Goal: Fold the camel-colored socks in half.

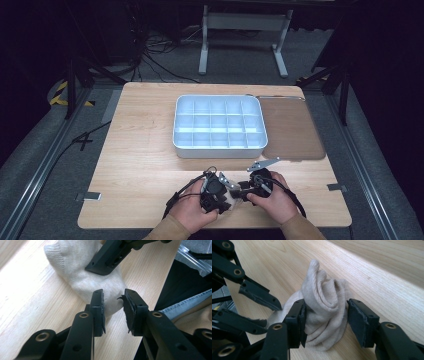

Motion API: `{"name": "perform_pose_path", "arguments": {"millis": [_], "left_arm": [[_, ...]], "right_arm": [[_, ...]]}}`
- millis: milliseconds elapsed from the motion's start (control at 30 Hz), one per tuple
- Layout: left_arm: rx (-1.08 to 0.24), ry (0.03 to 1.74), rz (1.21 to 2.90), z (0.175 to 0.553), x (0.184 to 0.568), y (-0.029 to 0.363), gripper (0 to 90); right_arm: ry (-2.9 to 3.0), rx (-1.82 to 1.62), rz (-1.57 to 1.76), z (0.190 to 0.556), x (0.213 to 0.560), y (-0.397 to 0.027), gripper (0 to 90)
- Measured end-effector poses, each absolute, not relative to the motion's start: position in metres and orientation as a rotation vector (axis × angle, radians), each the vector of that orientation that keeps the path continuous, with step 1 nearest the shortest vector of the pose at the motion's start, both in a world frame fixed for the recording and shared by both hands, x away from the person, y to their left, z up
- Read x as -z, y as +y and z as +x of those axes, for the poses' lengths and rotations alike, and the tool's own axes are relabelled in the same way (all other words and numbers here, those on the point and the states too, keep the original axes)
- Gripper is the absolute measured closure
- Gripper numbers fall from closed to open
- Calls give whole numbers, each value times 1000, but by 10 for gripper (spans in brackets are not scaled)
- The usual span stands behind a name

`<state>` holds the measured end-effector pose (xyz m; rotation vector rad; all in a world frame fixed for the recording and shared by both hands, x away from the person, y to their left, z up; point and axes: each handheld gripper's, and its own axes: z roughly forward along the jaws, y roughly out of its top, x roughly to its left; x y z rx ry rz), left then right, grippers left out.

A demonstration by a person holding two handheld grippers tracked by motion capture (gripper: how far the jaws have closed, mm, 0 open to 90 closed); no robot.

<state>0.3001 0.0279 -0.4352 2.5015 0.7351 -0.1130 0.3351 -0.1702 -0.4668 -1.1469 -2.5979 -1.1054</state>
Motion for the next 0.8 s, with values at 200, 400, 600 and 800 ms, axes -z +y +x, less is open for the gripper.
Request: {"name": "perform_pose_path", "arguments": {"millis": [200,400,600,800], "left_arm": [[92,775,2478,303,429,40,662],[84,789,2468,306,426,46,651],[75,796,2463,308,423,50,639],[73,815,2436,311,417,56,633]], "right_arm": [[-2592,1087,-1122,336,467,-166,559],[-2578,1088,-1106,336,465,-165,653],[-2611,1100,-1084,332,462,-163,729],[-2627,1115,-1080,329,461,-163,742]]}}
